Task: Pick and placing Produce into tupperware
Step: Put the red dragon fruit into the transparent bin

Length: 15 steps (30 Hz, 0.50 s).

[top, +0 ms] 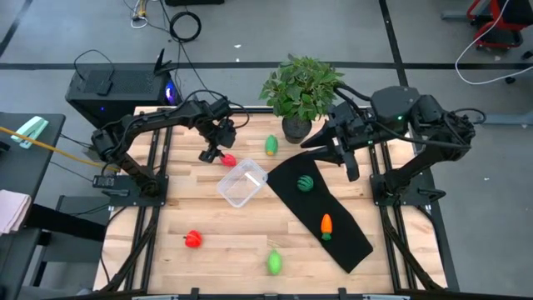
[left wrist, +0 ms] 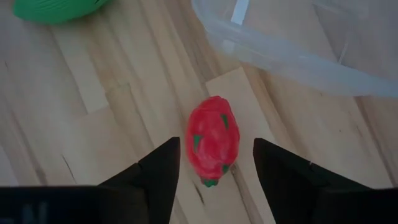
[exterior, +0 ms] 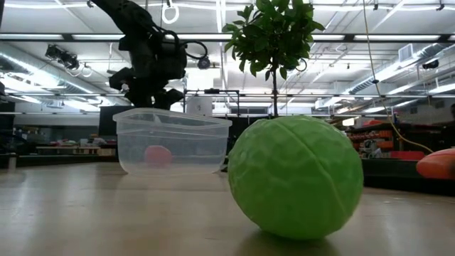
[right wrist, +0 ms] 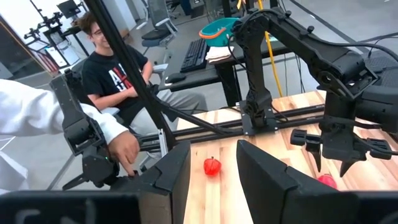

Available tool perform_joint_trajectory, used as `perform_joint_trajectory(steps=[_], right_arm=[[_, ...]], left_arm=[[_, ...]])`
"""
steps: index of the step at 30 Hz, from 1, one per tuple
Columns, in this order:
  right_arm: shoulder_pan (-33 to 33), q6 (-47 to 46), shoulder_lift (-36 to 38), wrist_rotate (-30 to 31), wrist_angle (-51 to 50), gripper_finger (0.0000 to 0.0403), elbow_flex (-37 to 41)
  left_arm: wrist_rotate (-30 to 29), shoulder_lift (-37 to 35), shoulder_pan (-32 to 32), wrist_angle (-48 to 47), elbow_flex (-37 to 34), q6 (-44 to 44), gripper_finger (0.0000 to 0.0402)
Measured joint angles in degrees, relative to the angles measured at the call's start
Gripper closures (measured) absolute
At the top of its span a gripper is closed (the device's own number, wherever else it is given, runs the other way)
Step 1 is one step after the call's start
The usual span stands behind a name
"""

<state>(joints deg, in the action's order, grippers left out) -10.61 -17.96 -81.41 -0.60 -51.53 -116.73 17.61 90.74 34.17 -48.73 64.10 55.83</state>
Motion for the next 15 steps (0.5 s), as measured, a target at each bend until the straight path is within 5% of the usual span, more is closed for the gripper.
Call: perform_joint_trajectory(steps=[7, 15], right_arm=[[0.0, 0.13, 0.0, -0.33, -0.03, 0.0265, 0.0], [0.0, 0.13, 0.0, -0.33, -0.02, 0.0251, 0.0]], left_arm=[[-0.05, 0.0, -0.02, -0.7, 0.0, -3.55, 0.0199], [-0.46, 0.0, -0.2, 3.01, -1.77, -4.11, 0.0132]])
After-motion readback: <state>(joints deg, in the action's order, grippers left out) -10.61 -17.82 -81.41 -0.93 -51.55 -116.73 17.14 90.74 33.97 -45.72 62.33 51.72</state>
